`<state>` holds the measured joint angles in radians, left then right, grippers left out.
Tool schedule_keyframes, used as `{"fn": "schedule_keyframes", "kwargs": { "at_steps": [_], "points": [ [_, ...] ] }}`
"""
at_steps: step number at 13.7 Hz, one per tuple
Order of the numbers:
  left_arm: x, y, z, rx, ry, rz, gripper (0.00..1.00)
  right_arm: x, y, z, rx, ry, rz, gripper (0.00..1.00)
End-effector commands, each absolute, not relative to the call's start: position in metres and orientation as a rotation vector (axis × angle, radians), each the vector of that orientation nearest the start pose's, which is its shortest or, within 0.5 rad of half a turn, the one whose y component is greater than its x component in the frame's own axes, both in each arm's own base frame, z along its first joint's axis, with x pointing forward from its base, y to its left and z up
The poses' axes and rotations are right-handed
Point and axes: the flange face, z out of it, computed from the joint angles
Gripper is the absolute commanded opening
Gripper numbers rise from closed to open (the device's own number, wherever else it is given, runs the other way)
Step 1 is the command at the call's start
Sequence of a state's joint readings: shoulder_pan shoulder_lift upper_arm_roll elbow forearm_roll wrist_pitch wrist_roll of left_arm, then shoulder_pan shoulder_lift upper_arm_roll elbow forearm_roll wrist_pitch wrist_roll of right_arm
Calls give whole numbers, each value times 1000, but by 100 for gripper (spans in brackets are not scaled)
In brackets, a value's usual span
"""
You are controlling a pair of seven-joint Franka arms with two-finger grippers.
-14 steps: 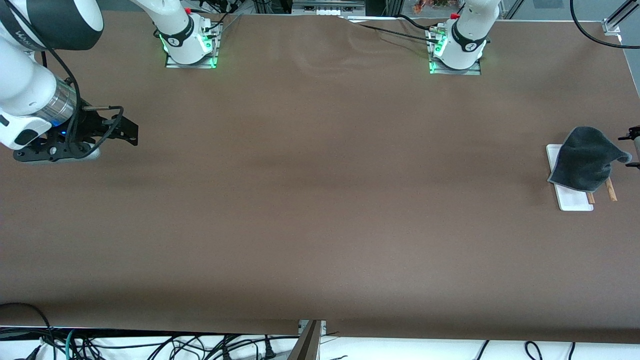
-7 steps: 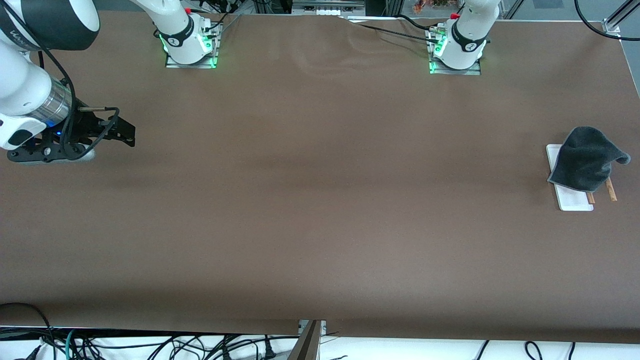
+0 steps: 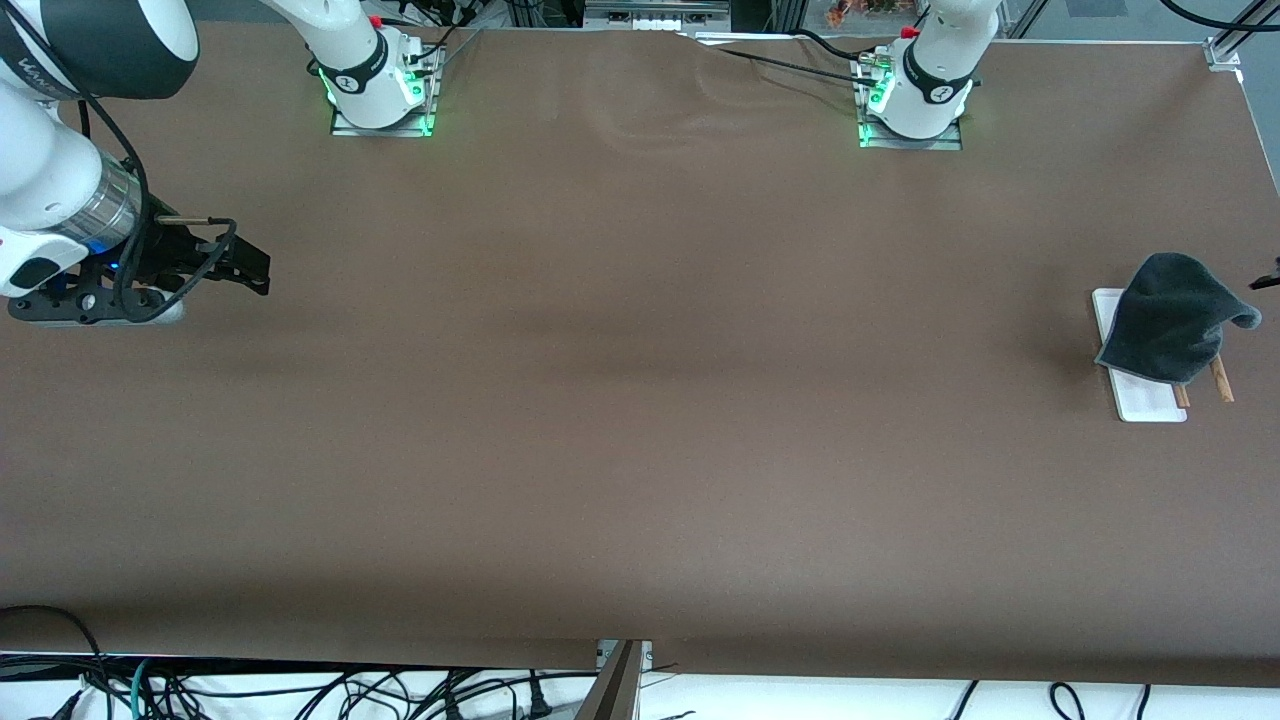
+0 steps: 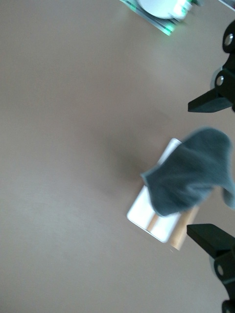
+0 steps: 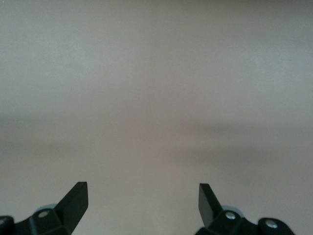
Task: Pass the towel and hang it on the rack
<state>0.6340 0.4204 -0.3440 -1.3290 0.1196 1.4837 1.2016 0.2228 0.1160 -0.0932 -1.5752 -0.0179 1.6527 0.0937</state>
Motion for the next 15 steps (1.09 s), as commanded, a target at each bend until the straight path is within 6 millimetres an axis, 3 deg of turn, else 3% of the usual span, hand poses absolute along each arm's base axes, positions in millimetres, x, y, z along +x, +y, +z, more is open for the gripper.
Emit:
{"fn": "schedule_keyframes", "kwargs": {
  "at_steps": [1, 5, 7, 8, 10, 13, 14, 15],
  "points": [
    [601, 185, 519, -3082, 1242, 340, 100, 590, 76, 568, -3174, -30, 49, 100],
    [600, 80, 553, -3162, 883, 428, 100, 590, 74, 569, -3174, -25, 47, 100],
    [591, 44, 571, -3172, 656, 432, 100, 590, 74, 569, -3174, -25, 45, 100],
    [588, 5, 575, -3141, 647, 446, 100, 590, 74, 569, -3174, -25, 45, 100],
    [582, -28, 582, -3132, 475, 437, 100, 590, 74, 568, -3174, -23, 50, 100],
    [568, -64, 588, -3115, 276, 367, 100, 593, 67, 563, -3175, -8, 62, 100],
    [562, -60, 588, -3132, 217, 324, 100, 593, 67, 562, -3175, -8, 64, 100],
    [559, -42, 583, -3186, 155, 274, 100, 593, 67, 563, -3175, -11, 62, 100]
  ]
}}
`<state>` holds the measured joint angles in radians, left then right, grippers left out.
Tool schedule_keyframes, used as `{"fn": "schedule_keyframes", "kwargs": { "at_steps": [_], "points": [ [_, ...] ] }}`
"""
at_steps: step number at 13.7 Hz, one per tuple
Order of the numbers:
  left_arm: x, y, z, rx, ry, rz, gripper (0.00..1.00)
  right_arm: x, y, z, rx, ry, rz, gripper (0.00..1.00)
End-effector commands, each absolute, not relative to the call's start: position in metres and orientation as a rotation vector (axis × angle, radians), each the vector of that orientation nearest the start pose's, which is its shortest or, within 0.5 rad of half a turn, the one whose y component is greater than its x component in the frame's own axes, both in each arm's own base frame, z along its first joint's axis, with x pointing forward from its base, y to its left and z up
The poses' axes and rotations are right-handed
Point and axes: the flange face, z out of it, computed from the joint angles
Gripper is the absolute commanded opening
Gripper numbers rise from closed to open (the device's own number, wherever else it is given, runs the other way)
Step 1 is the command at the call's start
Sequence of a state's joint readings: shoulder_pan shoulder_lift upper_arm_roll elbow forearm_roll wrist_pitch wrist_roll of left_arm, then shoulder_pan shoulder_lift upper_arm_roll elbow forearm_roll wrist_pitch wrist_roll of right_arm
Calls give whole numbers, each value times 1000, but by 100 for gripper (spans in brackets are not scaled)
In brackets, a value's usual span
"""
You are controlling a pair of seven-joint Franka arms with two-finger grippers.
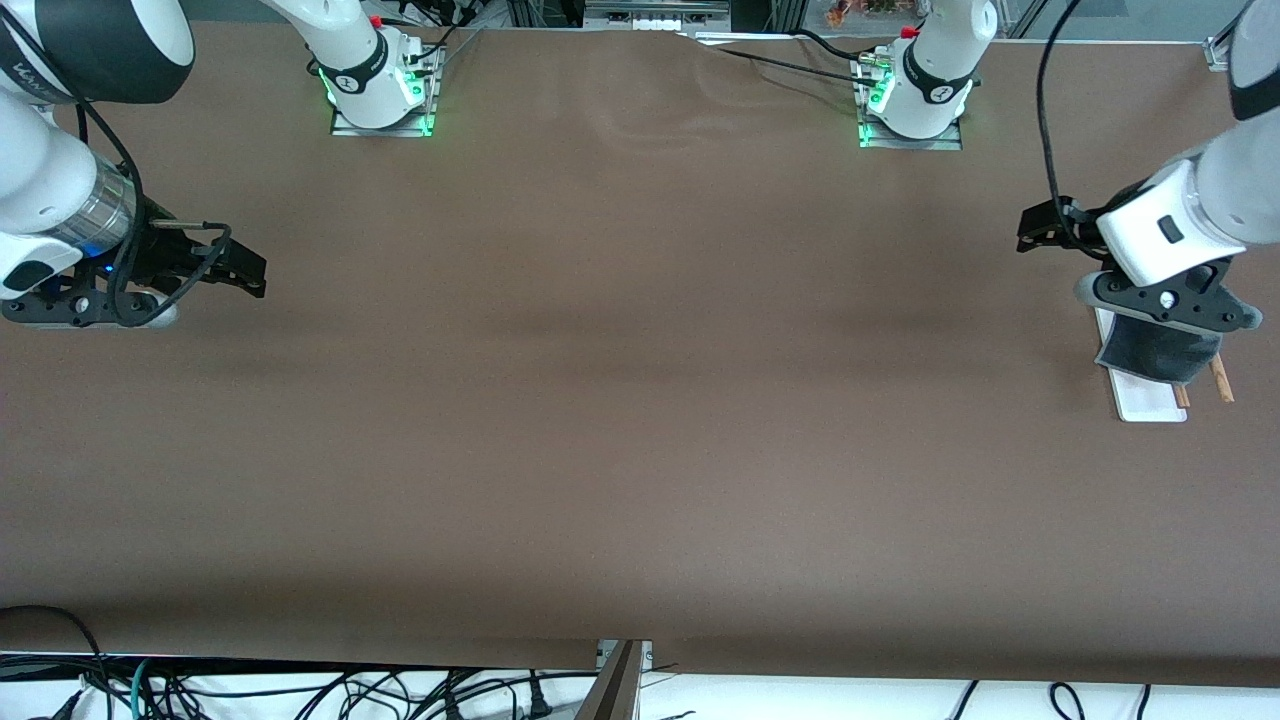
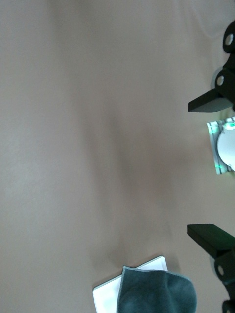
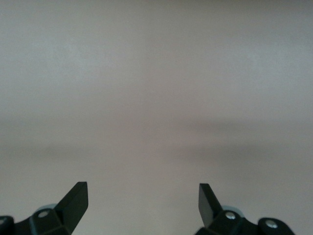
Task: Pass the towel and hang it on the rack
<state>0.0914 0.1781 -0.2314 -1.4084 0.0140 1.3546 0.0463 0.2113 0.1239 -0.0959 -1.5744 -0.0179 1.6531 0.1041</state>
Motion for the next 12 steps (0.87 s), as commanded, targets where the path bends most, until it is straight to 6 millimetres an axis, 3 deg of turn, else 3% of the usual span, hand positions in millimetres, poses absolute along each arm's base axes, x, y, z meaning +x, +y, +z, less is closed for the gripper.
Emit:
{"fn": "schedule_keyframes", "kwargs": {
  "at_steps": [1, 3, 12],
  "points": [
    [551, -30, 581, -3206, 118, 183, 100, 593, 67, 563, -3175, -11, 62, 100],
    [536, -32, 583, -3200, 118, 99, 100, 594, 67, 563, -3175, -13, 57, 100],
    [536, -32, 586, -3202, 103, 90, 100, 594, 68, 563, -3175, -11, 57, 100]
  ]
}}
